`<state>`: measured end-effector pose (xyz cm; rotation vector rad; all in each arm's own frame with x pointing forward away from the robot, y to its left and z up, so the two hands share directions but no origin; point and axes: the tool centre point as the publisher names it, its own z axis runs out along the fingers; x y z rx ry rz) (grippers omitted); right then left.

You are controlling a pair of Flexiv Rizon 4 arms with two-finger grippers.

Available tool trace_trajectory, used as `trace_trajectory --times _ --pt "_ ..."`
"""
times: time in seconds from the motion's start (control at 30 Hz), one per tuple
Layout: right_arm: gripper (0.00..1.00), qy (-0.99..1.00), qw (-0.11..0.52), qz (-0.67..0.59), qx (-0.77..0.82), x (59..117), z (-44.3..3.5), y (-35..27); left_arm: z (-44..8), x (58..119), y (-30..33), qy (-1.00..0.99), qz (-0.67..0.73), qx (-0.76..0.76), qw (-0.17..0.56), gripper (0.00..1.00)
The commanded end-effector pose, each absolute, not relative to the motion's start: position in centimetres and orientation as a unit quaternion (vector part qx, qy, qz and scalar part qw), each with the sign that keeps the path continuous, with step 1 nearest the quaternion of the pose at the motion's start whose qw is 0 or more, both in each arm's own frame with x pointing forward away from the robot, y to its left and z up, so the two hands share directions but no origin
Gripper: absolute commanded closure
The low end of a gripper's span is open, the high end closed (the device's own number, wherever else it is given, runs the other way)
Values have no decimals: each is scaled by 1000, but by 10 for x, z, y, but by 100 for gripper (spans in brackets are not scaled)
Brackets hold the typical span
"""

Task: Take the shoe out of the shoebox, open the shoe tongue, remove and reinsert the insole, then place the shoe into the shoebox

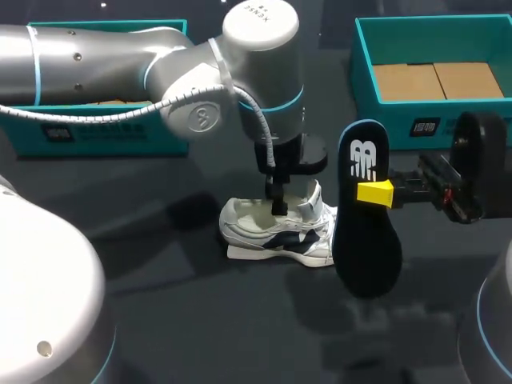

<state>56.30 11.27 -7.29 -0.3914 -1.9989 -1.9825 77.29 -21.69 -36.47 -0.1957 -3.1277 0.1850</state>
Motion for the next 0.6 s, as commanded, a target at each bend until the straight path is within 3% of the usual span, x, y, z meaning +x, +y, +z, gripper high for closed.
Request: trace_trajectory --times 0.03,0.27,0.4,0.47,0.6 --pt "100 -696 144 -689 -141 555 -71 112 -373 770 -220 -996 54 -63 3 15" --pt "100 -696 144 -689 -141 555 -71 112 -380 766 -219 -997 51 -62 14 31" --pt "100 -696 144 -689 -141 555 -71 112 -382 763 -219 -996 50 -66 18 67" --pt "100 -696 144 -689 -141 555 -71 112 -382 761 -219 -996 49 -67 19 100" --pt "100 -696 144 -689 -141 555 -71 112 -382 759 -217 -996 50 -70 22 100"
